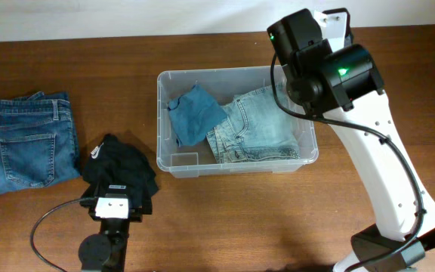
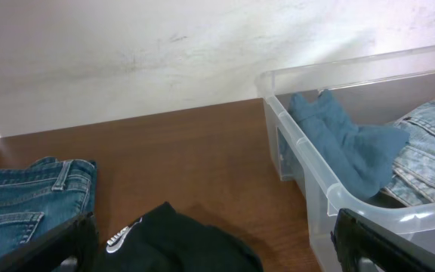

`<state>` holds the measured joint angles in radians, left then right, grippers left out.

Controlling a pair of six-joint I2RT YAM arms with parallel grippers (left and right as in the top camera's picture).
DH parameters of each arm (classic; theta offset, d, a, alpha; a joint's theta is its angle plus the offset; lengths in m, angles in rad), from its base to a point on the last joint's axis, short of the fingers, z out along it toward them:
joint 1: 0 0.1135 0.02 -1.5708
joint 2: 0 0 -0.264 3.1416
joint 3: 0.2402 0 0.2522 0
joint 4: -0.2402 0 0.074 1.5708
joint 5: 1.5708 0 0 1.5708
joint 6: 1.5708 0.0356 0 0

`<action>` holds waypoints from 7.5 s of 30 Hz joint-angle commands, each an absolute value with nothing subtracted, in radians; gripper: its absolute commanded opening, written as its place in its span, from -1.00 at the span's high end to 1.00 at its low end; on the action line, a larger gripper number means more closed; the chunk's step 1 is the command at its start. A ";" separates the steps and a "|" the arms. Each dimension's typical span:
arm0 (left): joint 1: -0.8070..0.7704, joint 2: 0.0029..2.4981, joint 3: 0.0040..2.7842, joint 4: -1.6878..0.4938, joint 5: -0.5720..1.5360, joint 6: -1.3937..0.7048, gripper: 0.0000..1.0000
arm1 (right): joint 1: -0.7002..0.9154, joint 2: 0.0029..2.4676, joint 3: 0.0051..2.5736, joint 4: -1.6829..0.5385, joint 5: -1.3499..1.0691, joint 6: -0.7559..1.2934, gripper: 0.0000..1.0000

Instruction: Pack container

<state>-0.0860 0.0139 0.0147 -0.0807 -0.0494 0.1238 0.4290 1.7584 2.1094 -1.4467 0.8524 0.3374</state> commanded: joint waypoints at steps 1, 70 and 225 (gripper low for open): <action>-0.091 0.008 0.010 -0.081 -0.049 0.129 -0.99 | 0.430 1.795 2.115 -1.455 0.847 0.357 0.92; -0.091 0.008 0.010 -0.081 -0.049 0.129 -0.99 | 0.413 2.041 2.112 -1.278 0.071 0.399 -0.89; -0.498 1.890 1.525 -0.960 -0.076 -0.477 0.95 | -0.734 1.875 2.111 -1.549 0.326 0.397 -0.97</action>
<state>-0.4900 1.8610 1.5131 -0.9508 -0.0643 -0.4862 -0.7319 1.8751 2.1078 -1.5478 0.3145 0.3923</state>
